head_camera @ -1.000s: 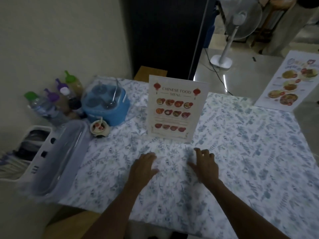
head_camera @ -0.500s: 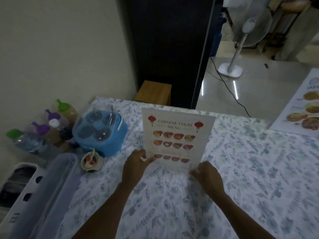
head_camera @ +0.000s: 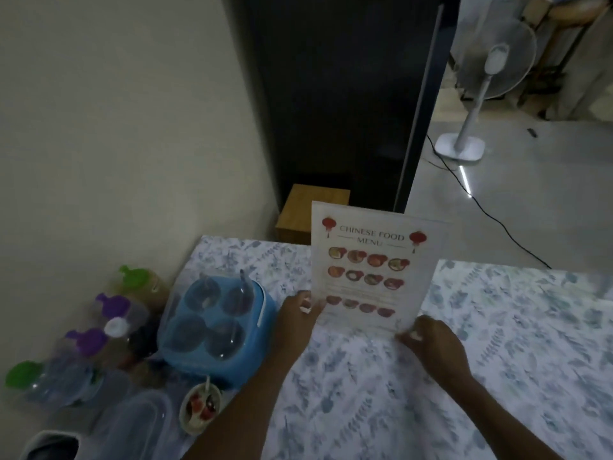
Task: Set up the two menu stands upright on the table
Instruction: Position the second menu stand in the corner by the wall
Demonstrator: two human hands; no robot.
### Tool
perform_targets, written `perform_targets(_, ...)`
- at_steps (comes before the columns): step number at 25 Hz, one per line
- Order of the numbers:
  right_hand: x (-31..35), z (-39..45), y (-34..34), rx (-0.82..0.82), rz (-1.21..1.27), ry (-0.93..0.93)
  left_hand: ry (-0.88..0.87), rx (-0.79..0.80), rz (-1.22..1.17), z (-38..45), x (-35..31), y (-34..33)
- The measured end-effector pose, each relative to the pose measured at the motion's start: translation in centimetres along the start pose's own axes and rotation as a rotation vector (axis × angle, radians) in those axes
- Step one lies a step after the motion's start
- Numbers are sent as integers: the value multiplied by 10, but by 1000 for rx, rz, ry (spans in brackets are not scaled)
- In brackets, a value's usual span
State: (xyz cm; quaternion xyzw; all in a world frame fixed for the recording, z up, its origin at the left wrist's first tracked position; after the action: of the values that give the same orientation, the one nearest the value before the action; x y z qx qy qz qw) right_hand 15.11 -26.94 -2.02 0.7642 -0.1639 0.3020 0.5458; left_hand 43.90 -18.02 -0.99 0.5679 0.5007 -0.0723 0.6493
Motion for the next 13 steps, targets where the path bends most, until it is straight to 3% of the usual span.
perform_targets(4,57,54,-28,44,0,29,62,-95,-245,19,27,1)
perform_targets(9,123,114,-68,106,43,35,158,-156,182,18,38,-19)
perform_targets(13,171,144,-99,168,13,136,233,16,367,56,6,-10)
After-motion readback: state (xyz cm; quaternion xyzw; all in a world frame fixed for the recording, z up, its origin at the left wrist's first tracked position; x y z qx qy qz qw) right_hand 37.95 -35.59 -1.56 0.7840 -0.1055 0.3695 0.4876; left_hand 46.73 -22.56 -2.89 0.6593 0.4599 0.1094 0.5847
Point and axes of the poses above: each hand's wrist, its own z-axis towards the middle knuckle, its own y-axis out of the back of the hand, x = y × z, the point moved 7 cm from there along z, towards the middle knuckle, and after that the axes turned 9 degrees about z, right-handed, at the moved point
